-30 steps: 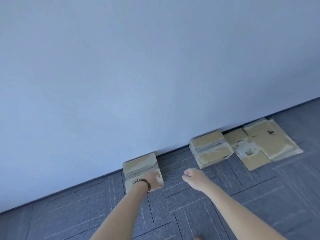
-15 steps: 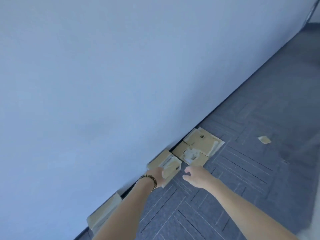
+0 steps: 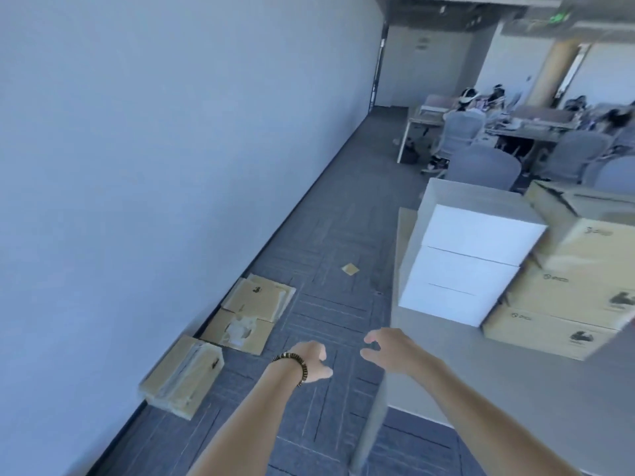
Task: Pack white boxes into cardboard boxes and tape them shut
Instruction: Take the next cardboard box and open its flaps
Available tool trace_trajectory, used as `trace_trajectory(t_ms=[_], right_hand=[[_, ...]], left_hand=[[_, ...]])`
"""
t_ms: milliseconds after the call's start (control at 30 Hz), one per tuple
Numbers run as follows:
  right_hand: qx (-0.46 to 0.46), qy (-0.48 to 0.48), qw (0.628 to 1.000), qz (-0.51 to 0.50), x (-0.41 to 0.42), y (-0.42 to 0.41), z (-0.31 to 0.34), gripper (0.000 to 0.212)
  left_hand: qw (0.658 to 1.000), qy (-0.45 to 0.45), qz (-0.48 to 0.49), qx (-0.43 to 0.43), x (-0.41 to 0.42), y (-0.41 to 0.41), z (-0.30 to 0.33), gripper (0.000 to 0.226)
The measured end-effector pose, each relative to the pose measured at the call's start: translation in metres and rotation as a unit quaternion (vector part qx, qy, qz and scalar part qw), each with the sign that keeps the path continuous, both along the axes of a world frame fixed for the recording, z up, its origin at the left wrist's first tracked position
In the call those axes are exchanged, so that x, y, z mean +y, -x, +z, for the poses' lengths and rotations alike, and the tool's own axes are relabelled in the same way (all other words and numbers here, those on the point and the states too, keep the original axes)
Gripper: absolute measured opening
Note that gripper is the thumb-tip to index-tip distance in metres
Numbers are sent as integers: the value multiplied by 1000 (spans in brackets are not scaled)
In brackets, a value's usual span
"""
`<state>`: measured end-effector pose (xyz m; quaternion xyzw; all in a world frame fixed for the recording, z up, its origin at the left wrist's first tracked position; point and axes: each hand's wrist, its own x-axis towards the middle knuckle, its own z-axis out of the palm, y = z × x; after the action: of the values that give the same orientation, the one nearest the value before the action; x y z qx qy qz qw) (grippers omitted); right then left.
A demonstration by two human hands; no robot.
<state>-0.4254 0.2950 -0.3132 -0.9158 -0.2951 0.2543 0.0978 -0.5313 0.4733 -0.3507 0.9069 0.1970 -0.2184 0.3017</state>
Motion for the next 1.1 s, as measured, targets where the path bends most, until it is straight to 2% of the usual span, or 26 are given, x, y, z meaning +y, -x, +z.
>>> trace_trajectory(t_ms=[100,267,333,400,533,733,833,1100], right_hand=[[0,-2,999,-43,-55,-21,11,50],[-17,-21,994,-102,-144,-67,24,49],[-17,-29,992,-124,-179,-89,26,49],[-15,-40,988,-145,-213,-112,28,49],[-27,-57,982,-178,-283,-164,32,49],[-46,-80,968,-232,-394,-252,41,46],[-41,-91,961,-258,-444,-292,48,46],[-79,-108,948,-289,-531,-380,63,44]], left_hand=[[999,-6,-43,-6,-44,-33,15,55],[993,-24,-106,-36,-111,-106,36,40],[989,-41,-139,-42,-142,-137,44,21],[986,-53,-153,-43,-174,-169,51,14],[984,-56,-156,-57,-240,-237,58,42],[988,-27,-132,-73,-339,-335,76,47],[988,-28,-130,-80,-379,-376,86,40],[988,-32,-76,-128,-420,-449,104,57]])
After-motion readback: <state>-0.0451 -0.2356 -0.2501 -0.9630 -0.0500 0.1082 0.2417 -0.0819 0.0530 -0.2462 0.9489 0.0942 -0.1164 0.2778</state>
